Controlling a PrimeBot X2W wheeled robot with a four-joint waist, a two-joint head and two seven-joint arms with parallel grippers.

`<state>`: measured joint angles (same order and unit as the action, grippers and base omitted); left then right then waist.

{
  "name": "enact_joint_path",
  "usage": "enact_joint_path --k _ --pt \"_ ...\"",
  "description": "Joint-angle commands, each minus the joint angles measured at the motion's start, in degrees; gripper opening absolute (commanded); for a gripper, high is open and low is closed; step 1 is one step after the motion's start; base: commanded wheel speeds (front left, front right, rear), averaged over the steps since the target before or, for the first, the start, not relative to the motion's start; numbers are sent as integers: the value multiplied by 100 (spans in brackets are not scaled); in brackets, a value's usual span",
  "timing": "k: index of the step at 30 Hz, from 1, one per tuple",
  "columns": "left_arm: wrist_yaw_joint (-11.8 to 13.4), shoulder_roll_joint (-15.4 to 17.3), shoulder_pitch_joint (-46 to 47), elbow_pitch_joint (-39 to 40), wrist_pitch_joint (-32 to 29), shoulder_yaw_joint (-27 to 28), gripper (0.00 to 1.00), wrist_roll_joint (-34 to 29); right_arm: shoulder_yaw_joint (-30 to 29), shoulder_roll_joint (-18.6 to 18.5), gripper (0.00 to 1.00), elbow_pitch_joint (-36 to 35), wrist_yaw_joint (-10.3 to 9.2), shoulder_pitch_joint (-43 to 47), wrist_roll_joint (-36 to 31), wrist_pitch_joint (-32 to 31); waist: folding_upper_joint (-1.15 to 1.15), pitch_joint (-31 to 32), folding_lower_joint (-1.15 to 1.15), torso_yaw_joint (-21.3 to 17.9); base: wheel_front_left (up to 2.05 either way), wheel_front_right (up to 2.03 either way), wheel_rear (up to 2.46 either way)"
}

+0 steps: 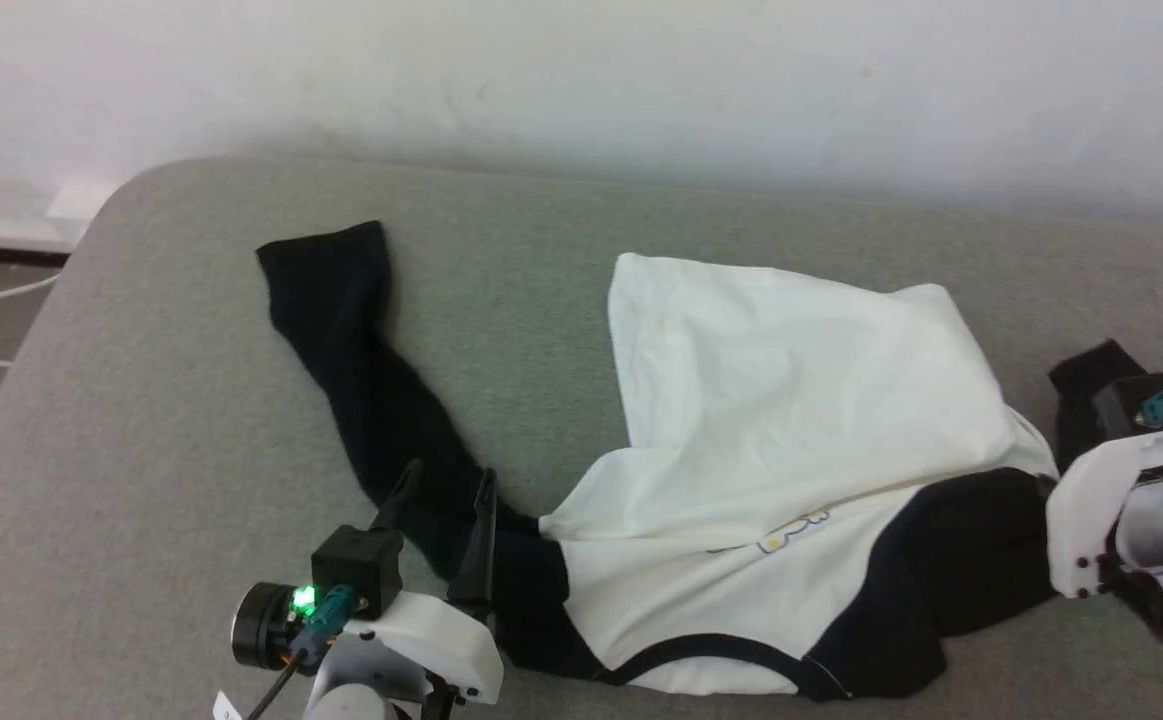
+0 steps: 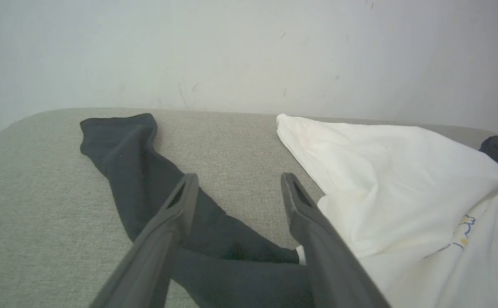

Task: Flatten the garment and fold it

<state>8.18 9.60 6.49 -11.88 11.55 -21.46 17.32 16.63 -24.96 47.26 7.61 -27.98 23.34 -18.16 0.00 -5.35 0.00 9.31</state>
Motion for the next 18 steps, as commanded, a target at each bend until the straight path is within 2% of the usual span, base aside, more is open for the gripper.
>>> enact_joint_path --k 1,4,9,13,18 --pt "-11 48 21 26 -19 -23 100 -15 -41 86 100 -68 -12 115 -58 121 0 115 0 -254 0 0 0" --pt "-87 137 146 47 -117 -65 100 -40 -285 258 100 -548 -12 201 -194 713 0 119 0 -453 0 0 0" --pt "-377 275 577 30 -593 -91 100 114 -771 516 100 -1926 -12 609 -276 1724 0 7 0 -905 0 0 0" --pt "-803 432 1232 -115 -1443 -106 100 412 -1341 783 100 -3090 -12 1157 -459 2221 0 -186 0 -1325 0 0 0" --pt "-1261 747 2256 -595 -2958 -107 100 847 -1824 1273 100 -4294 -12 1736 -741 2443 0 -516 0 -1827 0 0 0"
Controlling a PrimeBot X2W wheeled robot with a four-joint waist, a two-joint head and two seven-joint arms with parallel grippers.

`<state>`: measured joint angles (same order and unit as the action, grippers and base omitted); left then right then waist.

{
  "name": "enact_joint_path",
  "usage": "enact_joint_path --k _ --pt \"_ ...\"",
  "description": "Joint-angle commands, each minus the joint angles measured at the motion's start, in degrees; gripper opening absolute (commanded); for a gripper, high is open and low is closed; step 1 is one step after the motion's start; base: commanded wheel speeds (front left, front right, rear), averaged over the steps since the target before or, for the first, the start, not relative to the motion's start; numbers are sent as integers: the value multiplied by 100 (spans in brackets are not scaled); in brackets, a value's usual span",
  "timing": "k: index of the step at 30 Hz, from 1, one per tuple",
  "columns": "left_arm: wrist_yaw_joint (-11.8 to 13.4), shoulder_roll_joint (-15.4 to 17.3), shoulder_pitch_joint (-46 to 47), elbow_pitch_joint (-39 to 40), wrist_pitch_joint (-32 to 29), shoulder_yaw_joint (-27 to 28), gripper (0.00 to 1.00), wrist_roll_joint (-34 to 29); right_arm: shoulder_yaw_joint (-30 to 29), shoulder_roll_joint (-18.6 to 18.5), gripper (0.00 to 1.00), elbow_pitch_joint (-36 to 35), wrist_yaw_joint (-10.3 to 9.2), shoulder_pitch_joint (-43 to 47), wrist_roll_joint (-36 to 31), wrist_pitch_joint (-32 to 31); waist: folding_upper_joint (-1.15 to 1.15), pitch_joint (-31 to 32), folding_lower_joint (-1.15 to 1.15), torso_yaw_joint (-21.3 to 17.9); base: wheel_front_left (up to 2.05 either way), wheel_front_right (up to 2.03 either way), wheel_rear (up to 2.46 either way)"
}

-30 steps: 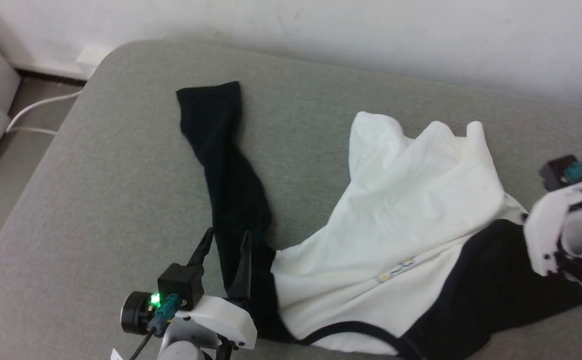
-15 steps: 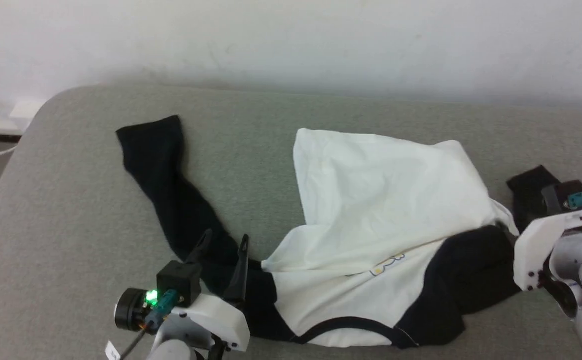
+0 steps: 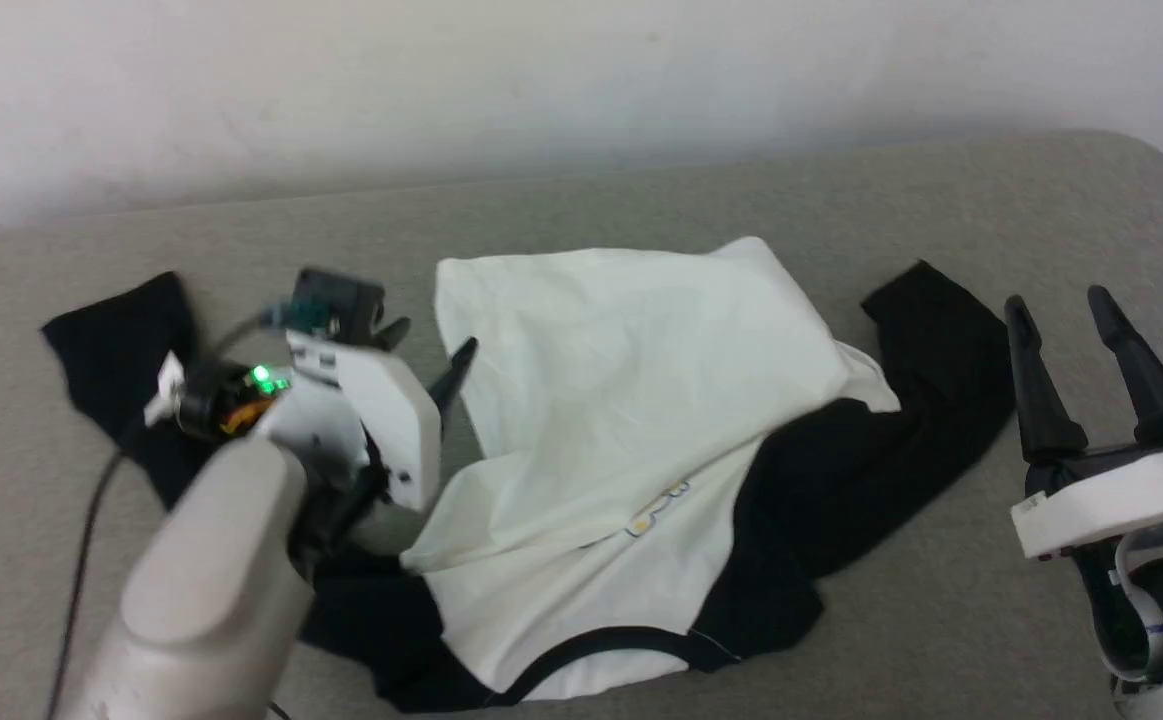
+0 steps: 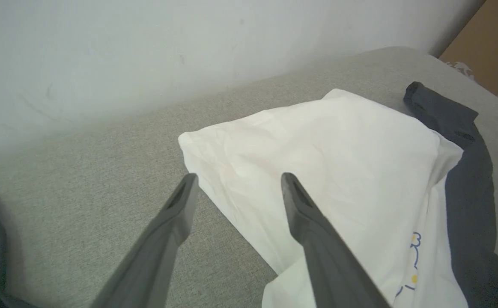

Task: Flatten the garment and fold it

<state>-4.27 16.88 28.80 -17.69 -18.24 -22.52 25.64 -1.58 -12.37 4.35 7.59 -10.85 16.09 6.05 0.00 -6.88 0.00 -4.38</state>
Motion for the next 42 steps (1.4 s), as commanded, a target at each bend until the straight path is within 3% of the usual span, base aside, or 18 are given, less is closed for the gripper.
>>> enact_joint_path --k 1,8,18,19,20,24,33,37,39,40,42 --pt "-71 79 222 -165 -300 -17 100 102 -37 90 100 -180 -10 99 -60 39 0 -432 0 -542 0 0 0" --pt "-193 411 1202 -1327 -1919 -95 100 432 -47 484 100 -784 -10 336 -219 79 0 -829 0 -1011 0 0 0" --pt "-18 484 1585 -2165 -2171 -56 100 452 75 641 100 -687 -10 306 -304 213 0 -1222 0 -1252 0 0 0" --pt "-42 486 1583 -2227 -2240 -76 67 477 76 648 100 -668 -10 300 -307 230 0 -1234 0 -1251 0 0 0" --pt "-67 503 1588 -2276 -2307 -90 0 503 80 653 100 -645 -10 295 -312 234 0 -1243 0 -1249 0 0 0" --pt "-8 769 1746 -2339 -2247 -156 0 300 97 648 100 -559 -10 252 -373 239 0 -1237 0 -1223 0 0 0" --pt "642 1675 2567 -2427 -1225 -235 0 -680 187 656 100 -463 -10 151 -411 195 0 -1253 0 -1165 0 0 0" --pt "817 1709 2755 -2493 -833 -329 0 -919 253 660 100 -382 -10 125 -403 175 0 -1301 0 -1120 0 0 0" --pt "778 1631 2723 -2609 -801 -397 0 -921 292 661 100 -327 -10 106 -381 152 0 -1322 0 -1076 0 0 0" --pt "805 1549 2697 -2660 -762 -377 100 -868 312 659 100 -299 -10 93 -360 138 0 -1324 0 -1045 0 0 0" --pt "861 1431 2650 -2716 -561 -406 100 -871 359 622 100 -247 -10 51 -334 96 0 -1317 0 -969 0 0 0"
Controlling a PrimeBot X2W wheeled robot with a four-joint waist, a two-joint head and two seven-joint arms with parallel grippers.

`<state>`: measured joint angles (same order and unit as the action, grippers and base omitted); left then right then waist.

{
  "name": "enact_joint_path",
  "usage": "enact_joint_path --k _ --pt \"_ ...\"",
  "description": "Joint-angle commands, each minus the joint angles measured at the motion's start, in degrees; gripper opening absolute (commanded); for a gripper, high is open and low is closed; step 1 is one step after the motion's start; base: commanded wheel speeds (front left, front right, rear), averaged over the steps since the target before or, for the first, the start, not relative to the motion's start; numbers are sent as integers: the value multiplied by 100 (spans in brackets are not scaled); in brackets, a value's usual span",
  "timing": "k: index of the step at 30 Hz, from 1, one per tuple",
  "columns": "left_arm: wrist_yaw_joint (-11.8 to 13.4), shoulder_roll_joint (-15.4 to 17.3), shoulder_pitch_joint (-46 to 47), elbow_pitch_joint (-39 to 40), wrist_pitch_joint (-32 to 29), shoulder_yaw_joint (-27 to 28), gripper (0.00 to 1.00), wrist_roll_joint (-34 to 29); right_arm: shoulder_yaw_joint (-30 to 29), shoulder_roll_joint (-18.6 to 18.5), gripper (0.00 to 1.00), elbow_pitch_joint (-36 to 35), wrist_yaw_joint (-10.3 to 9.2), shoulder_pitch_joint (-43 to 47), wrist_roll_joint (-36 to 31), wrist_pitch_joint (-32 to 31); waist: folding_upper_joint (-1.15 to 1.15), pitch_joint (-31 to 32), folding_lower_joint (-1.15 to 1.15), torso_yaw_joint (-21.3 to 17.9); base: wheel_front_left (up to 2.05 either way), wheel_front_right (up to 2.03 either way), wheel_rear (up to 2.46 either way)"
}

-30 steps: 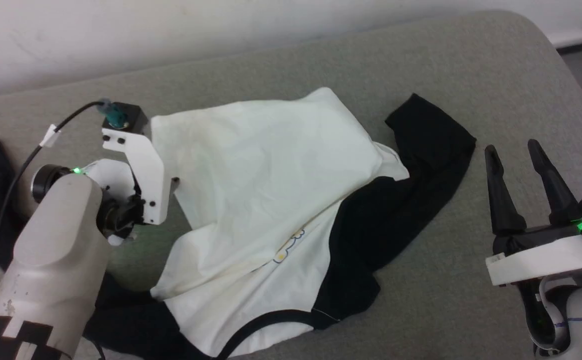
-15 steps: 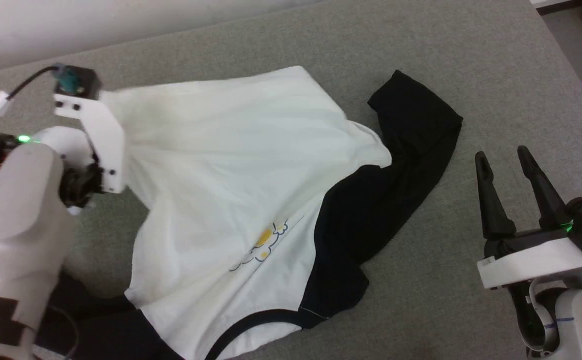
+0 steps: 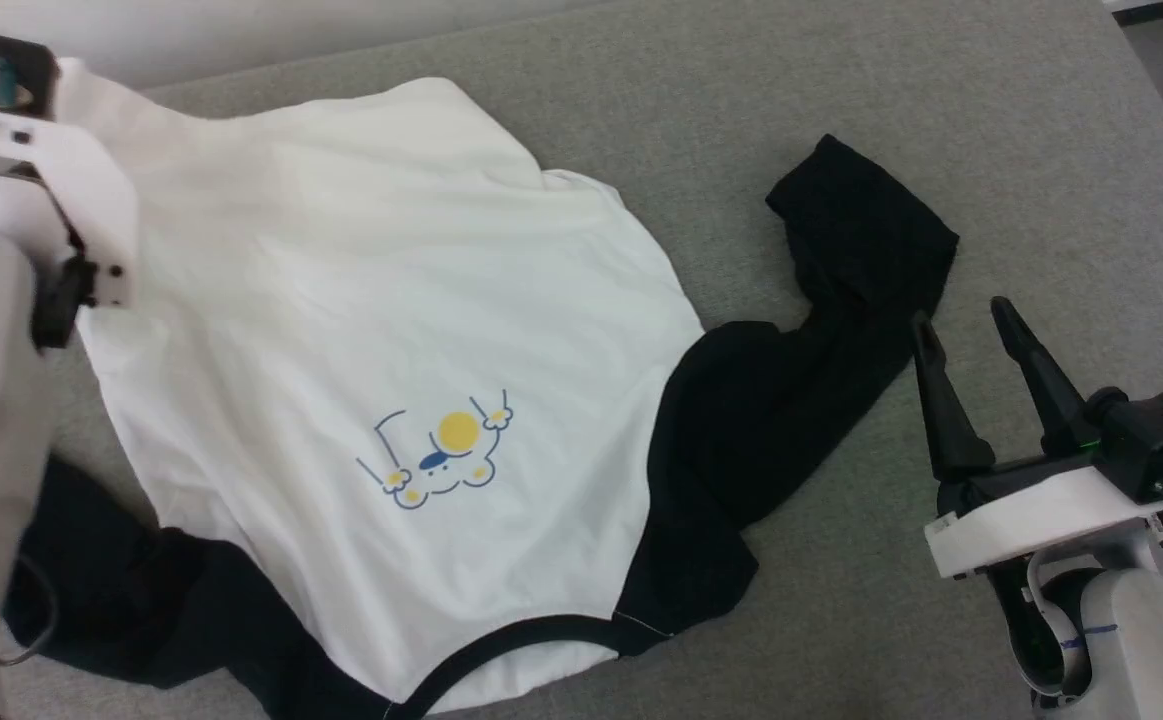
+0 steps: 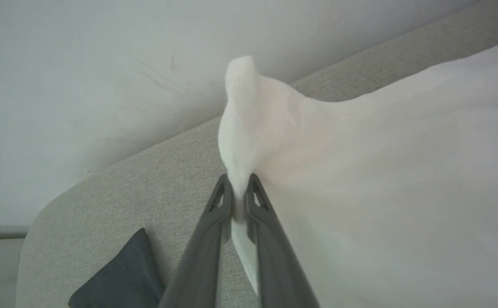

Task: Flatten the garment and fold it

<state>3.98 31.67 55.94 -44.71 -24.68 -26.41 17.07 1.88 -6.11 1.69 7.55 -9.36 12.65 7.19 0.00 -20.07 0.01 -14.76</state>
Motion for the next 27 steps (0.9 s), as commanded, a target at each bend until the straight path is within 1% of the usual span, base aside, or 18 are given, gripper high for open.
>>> enact_joint_path --k 1,4,5,8,12,15,18,21,24,25,27 --pt "73 -116 -86 -23 258 -2 100 5 32 -34 100 40 -6 -125 18 -49 0 16 -1 120 0 0 0" --pt "186 -324 -164 10 980 104 100 105 102 -176 100 76 -6 -217 74 -220 0 126 -1 306 0 0 0" --pt "186 -324 -164 10 980 104 100 105 102 -176 100 76 -6 -217 74 -220 0 126 -1 306 0 0 0" --pt "229 -527 -264 124 1858 259 100 257 185 -397 100 55 -6 -342 169 -434 0 295 -1 563 0 0 0" --pt "157 -807 -568 467 2946 378 100 445 348 -779 100 74 -6 -483 383 -947 0 555 -1 1025 0 0 0" --pt "84 -967 -955 852 3586 430 100 579 452 -1064 100 114 -6 -591 532 -1426 0 723 -1 1409 0 0 0" --pt "153 -1096 -1523 1463 3858 474 100 641 508 -1274 100 143 -6 -732 702 -1763 0 864 -1 1783 0 0 0" --pt "200 -1208 -2237 2258 3936 401 100 616 595 -1485 100 233 -6 -876 803 -2080 0 964 -1 2118 0 0 0" --pt "393 -1271 -3016 3044 3956 359 100 559 720 -1644 100 464 -6 -1090 940 -2414 0 1007 -1 2393 0 0 0" --pt "503 -1308 -3270 3286 3959 363 100 539 787 -1710 100 564 -6 -1184 956 -2514 0 1003 -1 2483 0 0 0" --pt "640 -1392 -3740 3719 3963 316 100 500 885 -1782 100 836 -6 -1411 1057 -2724 0 970 -1 2663 0 0 0"
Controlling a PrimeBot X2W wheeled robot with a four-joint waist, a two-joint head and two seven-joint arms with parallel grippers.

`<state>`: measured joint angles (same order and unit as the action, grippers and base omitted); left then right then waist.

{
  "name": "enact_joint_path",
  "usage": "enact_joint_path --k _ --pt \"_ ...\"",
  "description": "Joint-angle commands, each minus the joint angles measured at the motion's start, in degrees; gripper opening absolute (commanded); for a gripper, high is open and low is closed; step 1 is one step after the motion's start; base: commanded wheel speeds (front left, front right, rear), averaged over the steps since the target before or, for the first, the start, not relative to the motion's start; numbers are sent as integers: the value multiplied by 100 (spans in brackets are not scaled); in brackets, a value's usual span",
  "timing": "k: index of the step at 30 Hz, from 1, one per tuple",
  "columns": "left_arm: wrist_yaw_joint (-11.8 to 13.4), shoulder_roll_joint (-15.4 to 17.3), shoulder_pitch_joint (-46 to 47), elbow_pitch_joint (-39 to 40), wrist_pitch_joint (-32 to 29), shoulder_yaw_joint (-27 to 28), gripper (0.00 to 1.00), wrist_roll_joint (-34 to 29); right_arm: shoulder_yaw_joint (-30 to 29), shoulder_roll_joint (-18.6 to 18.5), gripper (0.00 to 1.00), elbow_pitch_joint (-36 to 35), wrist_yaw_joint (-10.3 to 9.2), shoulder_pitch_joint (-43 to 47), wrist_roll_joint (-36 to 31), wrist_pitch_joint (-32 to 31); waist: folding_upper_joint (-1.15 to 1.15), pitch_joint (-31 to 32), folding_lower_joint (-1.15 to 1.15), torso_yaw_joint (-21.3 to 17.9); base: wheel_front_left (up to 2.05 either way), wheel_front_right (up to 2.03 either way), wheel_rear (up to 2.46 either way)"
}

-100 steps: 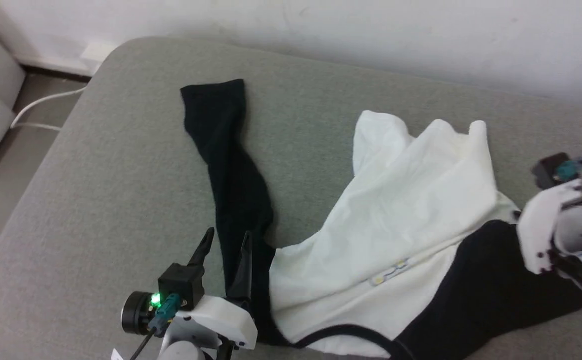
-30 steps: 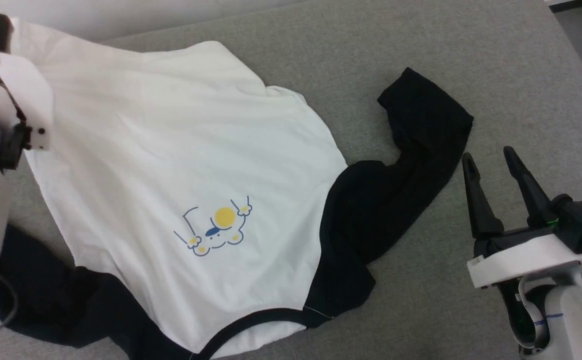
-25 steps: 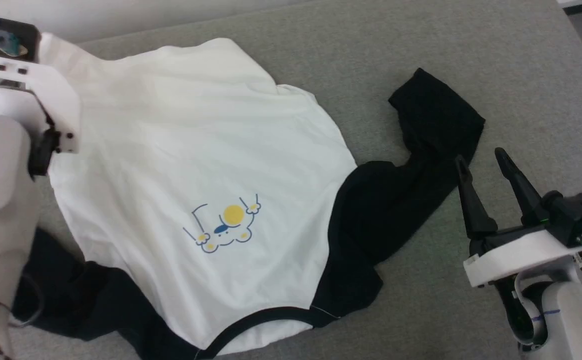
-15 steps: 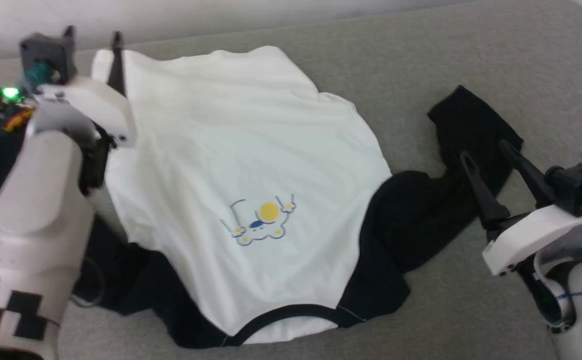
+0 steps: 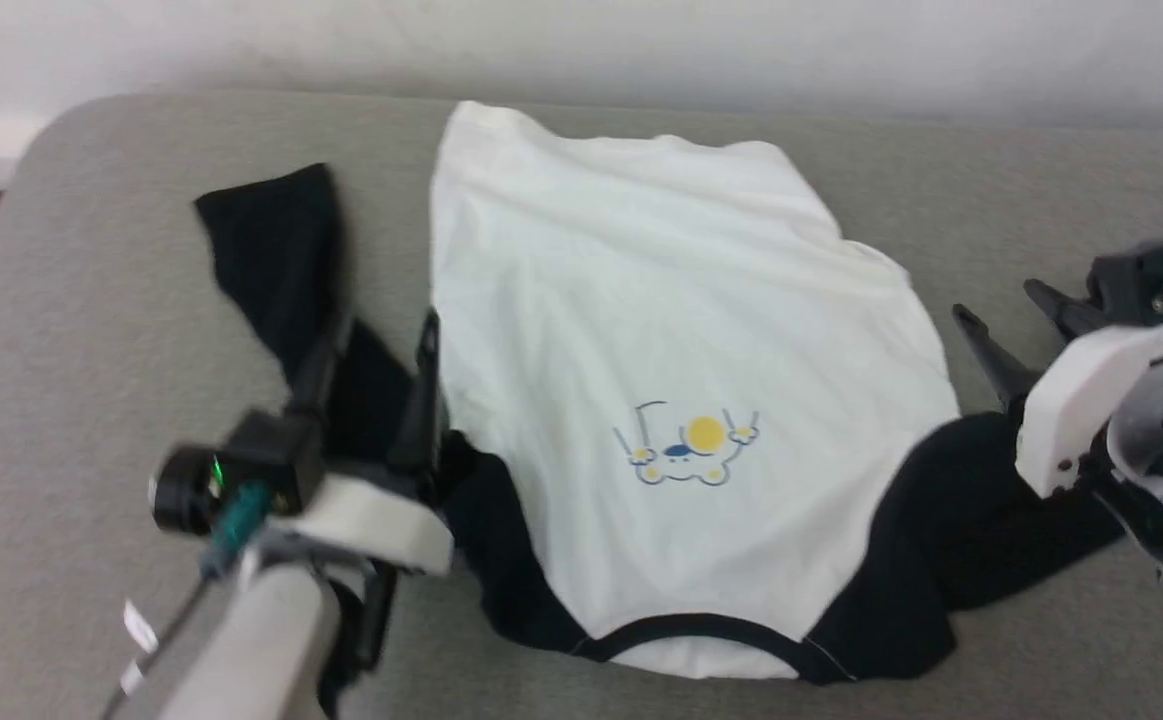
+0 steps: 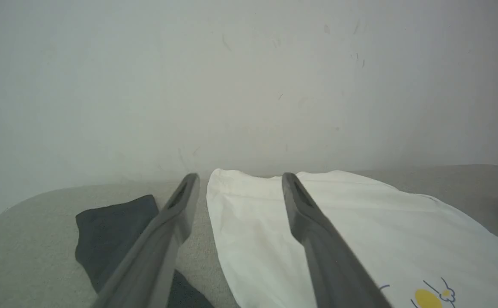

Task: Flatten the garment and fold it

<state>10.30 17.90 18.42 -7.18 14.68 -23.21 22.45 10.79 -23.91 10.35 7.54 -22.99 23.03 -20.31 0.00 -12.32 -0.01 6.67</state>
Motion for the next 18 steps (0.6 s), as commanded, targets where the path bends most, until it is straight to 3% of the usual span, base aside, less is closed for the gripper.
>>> enact_joint_path --k 1,6,18 --pt "77 -66 -189 139 28 -25 100 -56 60 -55 100 118 -5 -185 41 -68 0 163 1 610 0 0 0" --pt "243 -425 -856 706 30 -141 100 -52 333 -314 100 1136 -5 -942 69 -451 0 -40 1 1056 0 0 0" --pt "54 -827 -932 780 31 -196 100 -322 874 -654 100 3360 -5 -2017 65 -910 0 -475 1 1817 0 0 0"
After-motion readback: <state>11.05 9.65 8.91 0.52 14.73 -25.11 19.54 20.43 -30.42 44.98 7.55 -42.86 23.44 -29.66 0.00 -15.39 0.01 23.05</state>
